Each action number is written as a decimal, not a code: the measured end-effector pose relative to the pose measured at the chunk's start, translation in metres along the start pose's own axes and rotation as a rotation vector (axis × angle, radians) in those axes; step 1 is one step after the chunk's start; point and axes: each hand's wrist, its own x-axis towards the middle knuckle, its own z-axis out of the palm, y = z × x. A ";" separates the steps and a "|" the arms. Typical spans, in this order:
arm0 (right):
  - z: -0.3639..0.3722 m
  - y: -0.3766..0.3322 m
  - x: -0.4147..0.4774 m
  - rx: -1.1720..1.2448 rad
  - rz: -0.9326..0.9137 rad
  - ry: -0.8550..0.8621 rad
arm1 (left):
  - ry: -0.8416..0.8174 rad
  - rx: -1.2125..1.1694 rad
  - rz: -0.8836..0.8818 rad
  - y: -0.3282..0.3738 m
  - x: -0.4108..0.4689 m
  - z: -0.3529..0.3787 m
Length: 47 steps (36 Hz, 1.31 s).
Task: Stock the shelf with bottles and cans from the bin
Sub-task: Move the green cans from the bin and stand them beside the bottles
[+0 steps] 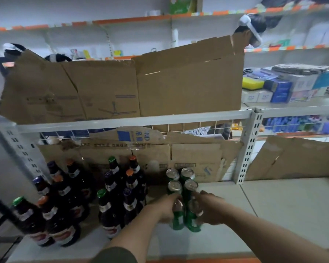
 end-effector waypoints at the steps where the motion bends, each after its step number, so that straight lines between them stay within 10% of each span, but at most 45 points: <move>1: -0.001 0.000 0.001 -0.012 0.024 0.022 | -0.008 0.006 0.002 0.000 0.000 -0.003; 47: -0.005 0.020 0.029 0.245 0.005 -0.006 | 0.047 0.011 -0.070 0.013 0.005 -0.021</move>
